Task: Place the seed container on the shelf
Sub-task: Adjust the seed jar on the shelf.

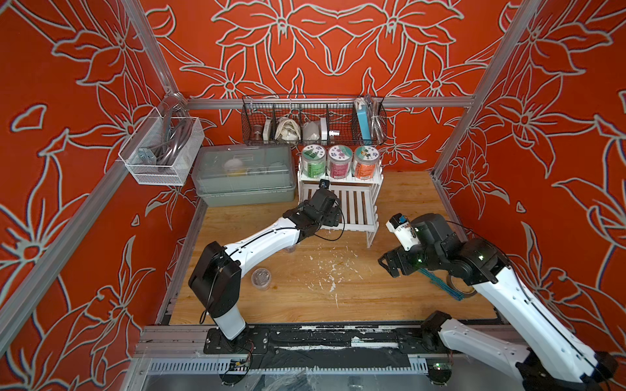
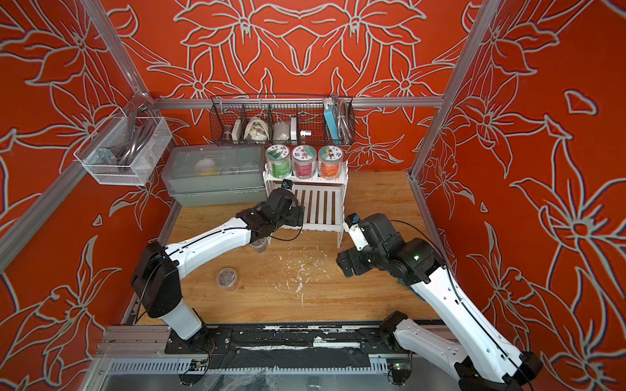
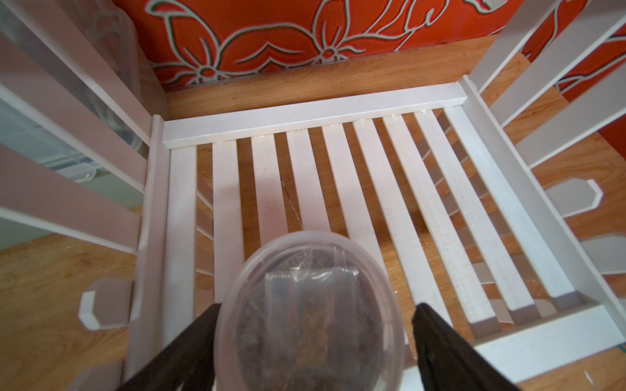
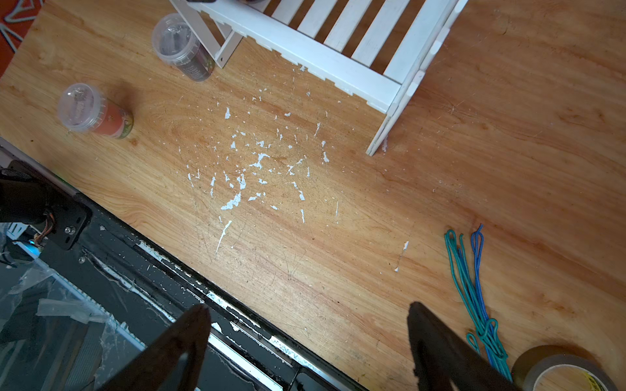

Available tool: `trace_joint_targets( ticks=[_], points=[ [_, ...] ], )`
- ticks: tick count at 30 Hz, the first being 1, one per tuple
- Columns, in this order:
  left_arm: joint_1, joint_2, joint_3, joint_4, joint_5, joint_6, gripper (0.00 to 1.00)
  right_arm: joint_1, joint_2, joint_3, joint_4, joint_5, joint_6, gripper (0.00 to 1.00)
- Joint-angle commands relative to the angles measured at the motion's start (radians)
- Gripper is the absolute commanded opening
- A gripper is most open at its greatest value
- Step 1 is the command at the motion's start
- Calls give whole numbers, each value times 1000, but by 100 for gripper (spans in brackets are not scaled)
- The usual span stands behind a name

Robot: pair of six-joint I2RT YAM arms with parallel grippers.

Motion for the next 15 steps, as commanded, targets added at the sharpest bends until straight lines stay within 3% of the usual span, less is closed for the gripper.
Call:
trace_joint_targets(
  ticks=[1,15],
  points=[
    [6,-11,-1,12,-31,22,84,-6,-9,-18,-3,-7,1,94],
    [44,-40,-27,24,-58,35,79,-6,-14,-24,2,-9,-2,94]
  ],
)
